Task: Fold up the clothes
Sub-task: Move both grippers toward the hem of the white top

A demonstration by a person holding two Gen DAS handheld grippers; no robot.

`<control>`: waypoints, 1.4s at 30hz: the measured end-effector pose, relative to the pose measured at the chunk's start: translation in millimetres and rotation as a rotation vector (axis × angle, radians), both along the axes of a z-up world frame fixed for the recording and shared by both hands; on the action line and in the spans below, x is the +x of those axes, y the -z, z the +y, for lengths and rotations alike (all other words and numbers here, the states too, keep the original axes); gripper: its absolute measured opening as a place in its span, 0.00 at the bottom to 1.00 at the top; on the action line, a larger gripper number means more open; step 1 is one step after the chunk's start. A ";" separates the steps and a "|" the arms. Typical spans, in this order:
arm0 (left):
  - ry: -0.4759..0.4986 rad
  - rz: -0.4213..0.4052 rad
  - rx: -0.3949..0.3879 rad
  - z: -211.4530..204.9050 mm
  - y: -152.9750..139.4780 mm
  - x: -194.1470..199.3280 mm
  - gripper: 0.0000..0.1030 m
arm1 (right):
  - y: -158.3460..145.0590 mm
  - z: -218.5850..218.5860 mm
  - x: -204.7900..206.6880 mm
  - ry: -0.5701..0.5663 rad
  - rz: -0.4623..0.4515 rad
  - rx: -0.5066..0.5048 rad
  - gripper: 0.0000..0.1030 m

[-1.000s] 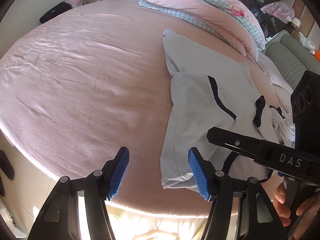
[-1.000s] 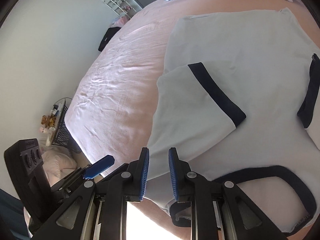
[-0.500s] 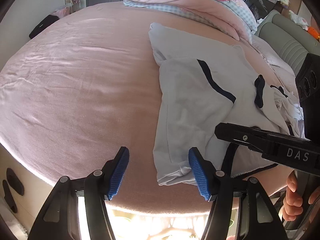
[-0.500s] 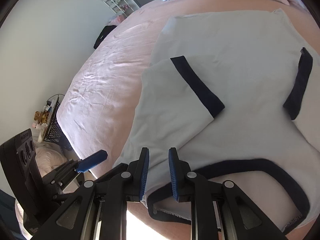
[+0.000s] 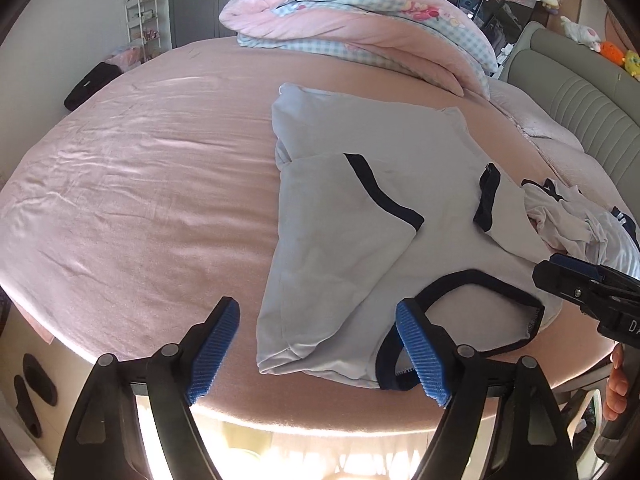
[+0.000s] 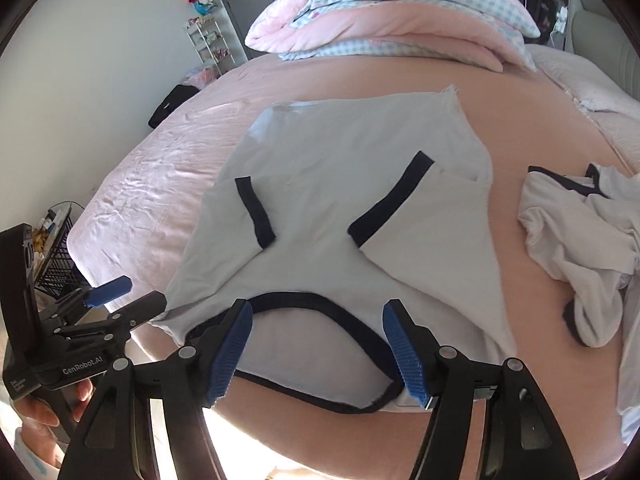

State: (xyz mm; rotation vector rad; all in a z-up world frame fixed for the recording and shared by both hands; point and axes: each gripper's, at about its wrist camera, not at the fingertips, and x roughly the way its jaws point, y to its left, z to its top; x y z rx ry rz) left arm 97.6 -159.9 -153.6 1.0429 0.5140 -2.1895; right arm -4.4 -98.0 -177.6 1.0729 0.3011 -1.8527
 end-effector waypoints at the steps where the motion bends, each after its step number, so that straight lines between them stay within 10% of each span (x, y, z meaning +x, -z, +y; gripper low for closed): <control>1: 0.003 -0.009 -0.012 3.5 -0.2 -4.0 0.83 | -0.9 5.3 -0.9 0.005 0.023 0.006 0.66; 16: 0.298 -0.267 -0.278 54.8 18.2 -29.8 0.83 | 16.2 55.7 44.7 -0.210 0.739 0.345 0.66; 42: 0.520 -0.507 -0.765 75.9 65.0 -15.2 0.84 | 95.3 47.1 71.9 -0.475 1.247 0.637 0.71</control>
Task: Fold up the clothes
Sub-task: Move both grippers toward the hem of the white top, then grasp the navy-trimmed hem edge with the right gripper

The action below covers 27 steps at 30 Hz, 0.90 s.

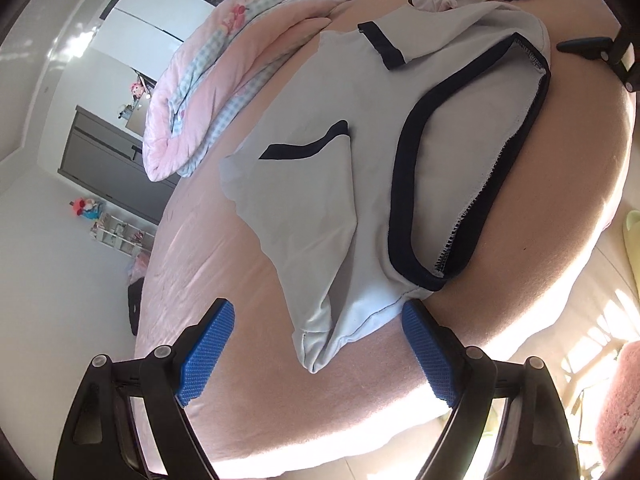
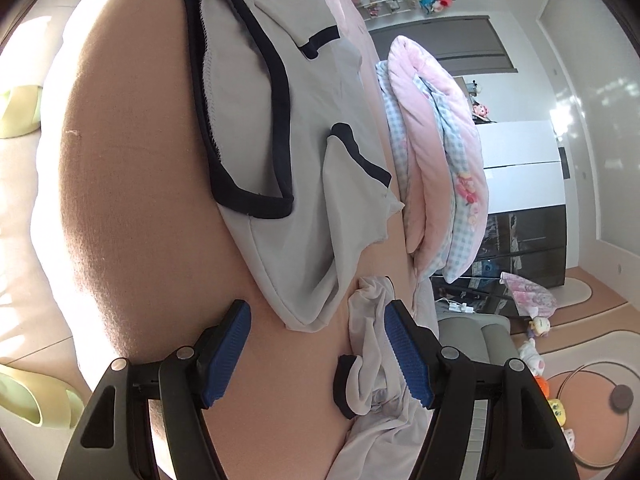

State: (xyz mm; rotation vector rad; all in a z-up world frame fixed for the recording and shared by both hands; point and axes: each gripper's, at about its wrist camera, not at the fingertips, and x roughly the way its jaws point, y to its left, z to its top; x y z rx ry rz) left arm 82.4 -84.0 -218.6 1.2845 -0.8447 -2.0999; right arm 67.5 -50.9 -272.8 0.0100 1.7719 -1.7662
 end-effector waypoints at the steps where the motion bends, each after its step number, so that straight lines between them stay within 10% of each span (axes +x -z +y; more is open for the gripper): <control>1: 0.021 -0.011 -0.040 3.5 2.3 -2.0 0.84 | -1.0 -0.2 -0.7 -0.001 0.007 -0.008 0.75; 7: 0.129 -0.081 -0.258 22.3 19.0 -12.8 0.84 | -3.4 -4.7 -4.8 0.004 -0.006 0.005 0.77; 27: 0.183 -0.086 -0.203 56.2 14.1 -27.0 0.84 | 12.8 -26.6 36.4 -0.217 0.099 0.054 0.77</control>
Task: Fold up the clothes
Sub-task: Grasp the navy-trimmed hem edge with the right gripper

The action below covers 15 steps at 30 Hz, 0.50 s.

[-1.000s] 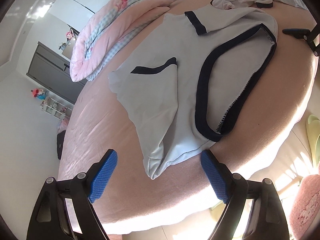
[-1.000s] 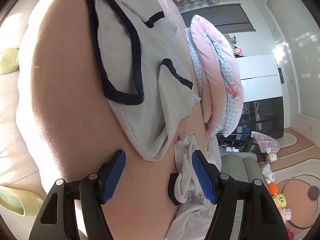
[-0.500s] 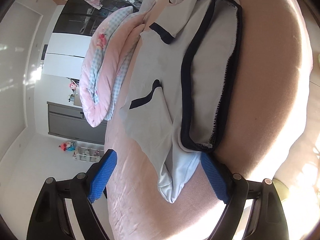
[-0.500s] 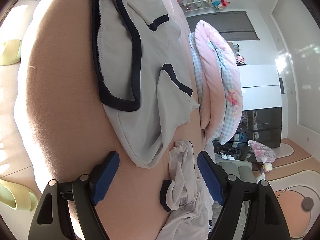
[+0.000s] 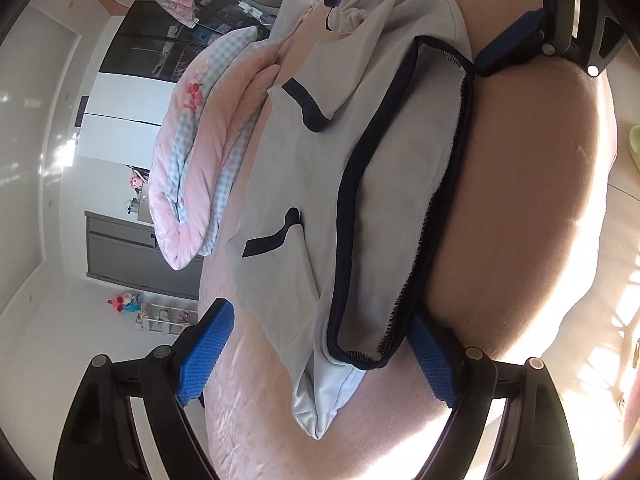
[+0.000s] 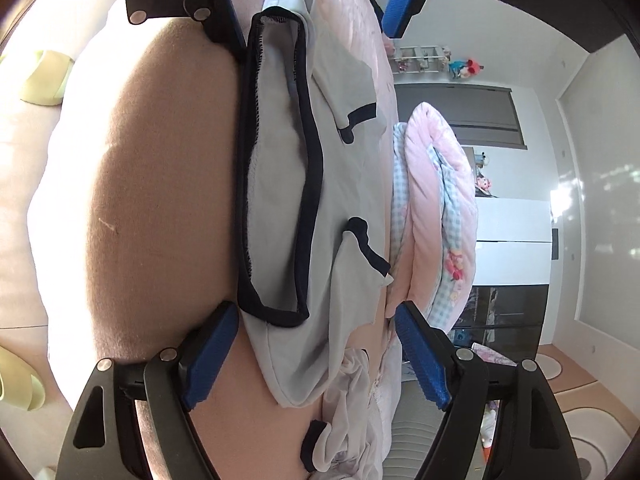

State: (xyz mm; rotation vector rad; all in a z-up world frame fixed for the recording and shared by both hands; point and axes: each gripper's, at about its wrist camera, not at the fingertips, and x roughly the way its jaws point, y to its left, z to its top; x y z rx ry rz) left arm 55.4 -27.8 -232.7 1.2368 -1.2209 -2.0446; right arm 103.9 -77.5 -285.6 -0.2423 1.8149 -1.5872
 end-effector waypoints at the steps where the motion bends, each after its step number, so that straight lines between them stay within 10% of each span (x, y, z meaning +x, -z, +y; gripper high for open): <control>1: -0.002 0.003 0.000 0.4 0.1 0.2 0.84 | -2.1 -0.6 -2.6 0.013 -0.022 -0.008 0.77; 8: 0.017 0.010 -0.038 5.5 5.0 4.1 0.84 | -5.1 -2.6 -7.8 0.037 -0.106 0.008 0.73; 15: 0.027 0.043 -0.079 10.4 9.7 9.1 0.84 | 12.5 6.7 3.8 0.074 -0.189 0.031 0.11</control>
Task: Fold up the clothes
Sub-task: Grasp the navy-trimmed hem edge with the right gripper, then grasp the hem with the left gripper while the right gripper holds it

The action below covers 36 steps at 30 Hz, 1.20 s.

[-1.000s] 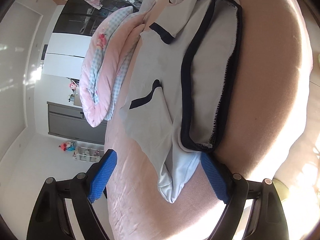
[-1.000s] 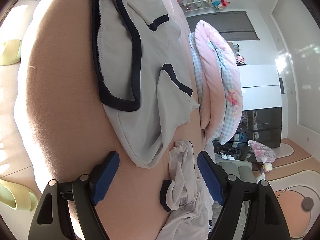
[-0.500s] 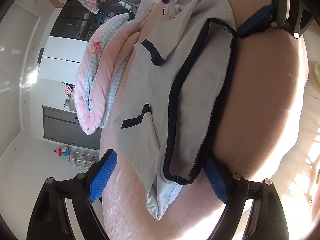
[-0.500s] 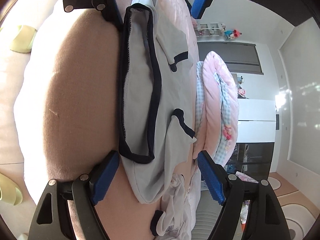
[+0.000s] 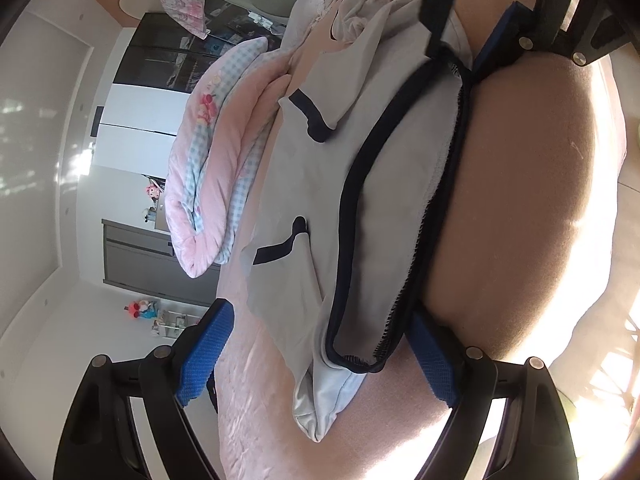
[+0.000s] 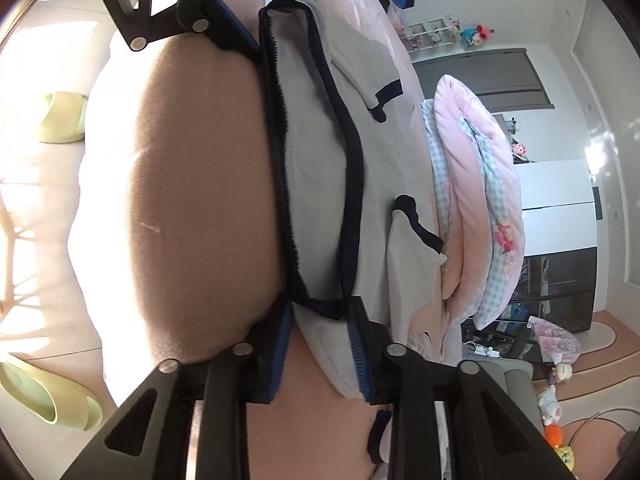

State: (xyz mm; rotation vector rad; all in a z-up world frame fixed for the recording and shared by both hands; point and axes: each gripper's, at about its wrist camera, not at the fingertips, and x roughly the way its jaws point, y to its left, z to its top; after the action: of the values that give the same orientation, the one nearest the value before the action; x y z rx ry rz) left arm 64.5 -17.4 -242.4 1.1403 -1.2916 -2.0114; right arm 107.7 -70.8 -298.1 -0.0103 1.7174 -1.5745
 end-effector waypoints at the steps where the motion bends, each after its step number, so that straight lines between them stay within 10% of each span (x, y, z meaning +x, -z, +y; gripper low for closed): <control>1: 0.010 0.001 -0.011 0.6 0.9 1.0 0.84 | 3.6 2.0 2.3 -0.002 0.006 -0.006 0.10; 17: 0.079 -0.001 -0.049 2.3 2.4 2.8 0.84 | -53.6 -9.7 -17.5 0.027 0.010 -0.168 0.05; 36: 0.025 0.002 0.083 -19.4 -15.2 -15.1 0.97 | -82.0 -20.7 -19.0 -0.011 0.059 -0.216 0.05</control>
State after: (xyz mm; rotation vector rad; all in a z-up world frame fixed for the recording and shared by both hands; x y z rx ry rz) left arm 49.4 -36.8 -227.2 1.1653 -1.2370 -2.1012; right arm 88.6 -91.5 -216.1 -0.1756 1.5802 -1.7598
